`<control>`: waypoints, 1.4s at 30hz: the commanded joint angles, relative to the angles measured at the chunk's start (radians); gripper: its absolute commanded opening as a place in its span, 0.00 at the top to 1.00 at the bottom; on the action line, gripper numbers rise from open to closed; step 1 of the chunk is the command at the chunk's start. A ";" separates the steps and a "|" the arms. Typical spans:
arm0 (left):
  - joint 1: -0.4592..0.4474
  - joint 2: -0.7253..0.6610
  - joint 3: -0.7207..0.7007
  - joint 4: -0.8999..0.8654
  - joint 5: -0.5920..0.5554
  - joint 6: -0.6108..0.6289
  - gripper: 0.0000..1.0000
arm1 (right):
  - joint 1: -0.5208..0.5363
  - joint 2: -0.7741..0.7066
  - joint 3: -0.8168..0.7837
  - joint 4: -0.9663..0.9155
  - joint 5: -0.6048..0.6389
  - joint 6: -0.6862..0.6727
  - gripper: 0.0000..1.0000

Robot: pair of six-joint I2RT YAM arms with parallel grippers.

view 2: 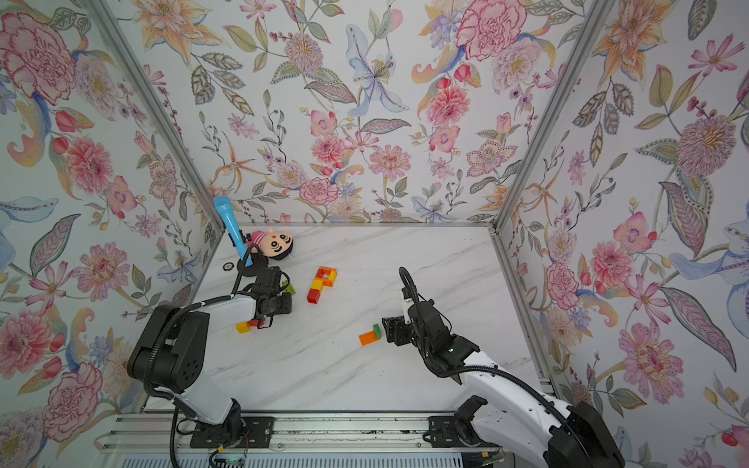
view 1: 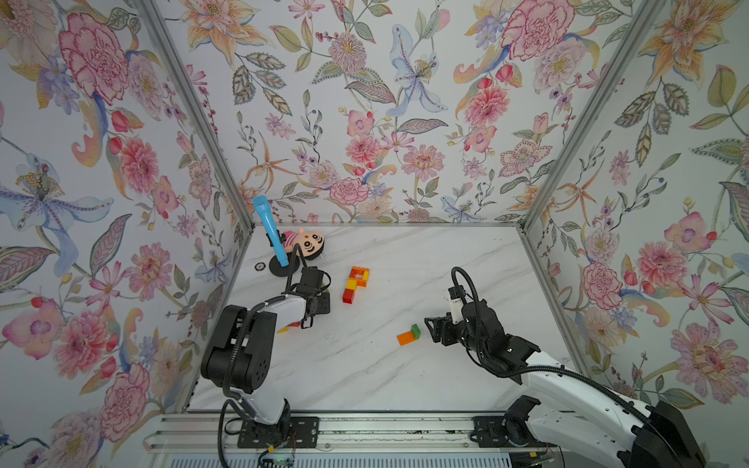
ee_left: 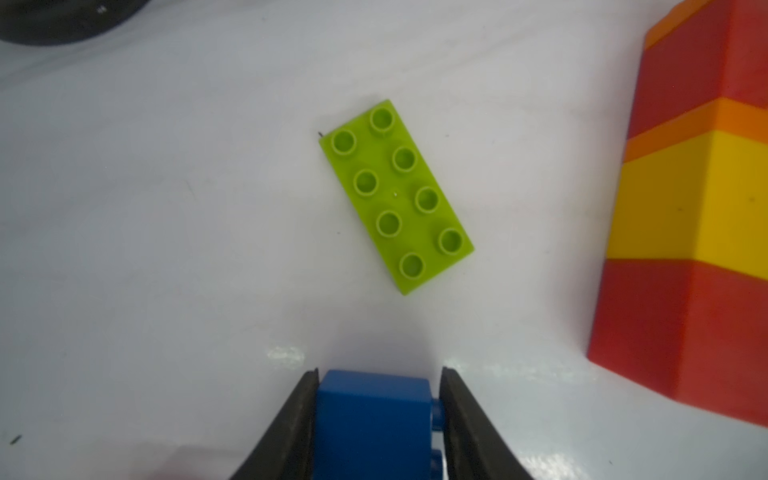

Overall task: Assemble the letter p with lego
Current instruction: Pick up the lego brick from the center of the board.

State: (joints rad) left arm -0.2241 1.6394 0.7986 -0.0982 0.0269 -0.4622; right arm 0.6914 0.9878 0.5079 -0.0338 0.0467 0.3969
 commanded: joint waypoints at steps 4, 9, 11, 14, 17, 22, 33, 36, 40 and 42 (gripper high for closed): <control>-0.039 -0.208 -0.093 0.076 0.197 -0.209 0.65 | 0.081 -0.006 -0.079 0.318 -0.062 0.137 0.22; -0.105 -0.366 -0.165 0.160 0.222 -0.395 0.65 | 0.209 0.066 -0.119 0.533 0.030 0.136 0.22; -0.146 -0.413 -0.188 0.204 0.217 -0.479 0.65 | 0.251 0.117 -0.143 0.659 0.068 0.131 0.22; -0.222 -0.448 -0.200 0.256 0.183 -0.579 0.65 | 0.299 0.217 -0.132 0.781 0.096 0.123 0.23; -0.292 -0.455 -0.216 0.334 0.167 -0.674 0.66 | 0.352 0.321 -0.104 0.904 0.118 0.095 0.24; -0.376 -0.457 -0.242 0.425 0.135 -0.782 0.68 | 0.400 0.441 -0.048 0.978 0.190 0.090 0.27; -0.474 -0.455 -0.239 0.448 0.084 -0.842 0.69 | 0.421 0.594 0.036 1.071 0.318 0.056 0.43; -0.491 -0.456 -0.240 0.450 0.070 -0.849 0.70 | 0.423 0.618 0.066 1.049 0.356 0.043 0.47; -0.501 -0.466 -0.252 0.425 0.040 -0.859 0.70 | 0.422 0.637 0.081 1.071 0.411 0.016 0.52; -0.504 -0.467 -0.262 0.441 0.039 -0.871 0.70 | 0.423 0.651 0.104 1.067 0.413 -0.012 0.54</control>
State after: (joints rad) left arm -0.7158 1.1942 0.5579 0.3336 0.0975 -1.3087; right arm 1.1069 1.6207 0.5770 0.9859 0.4118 0.4252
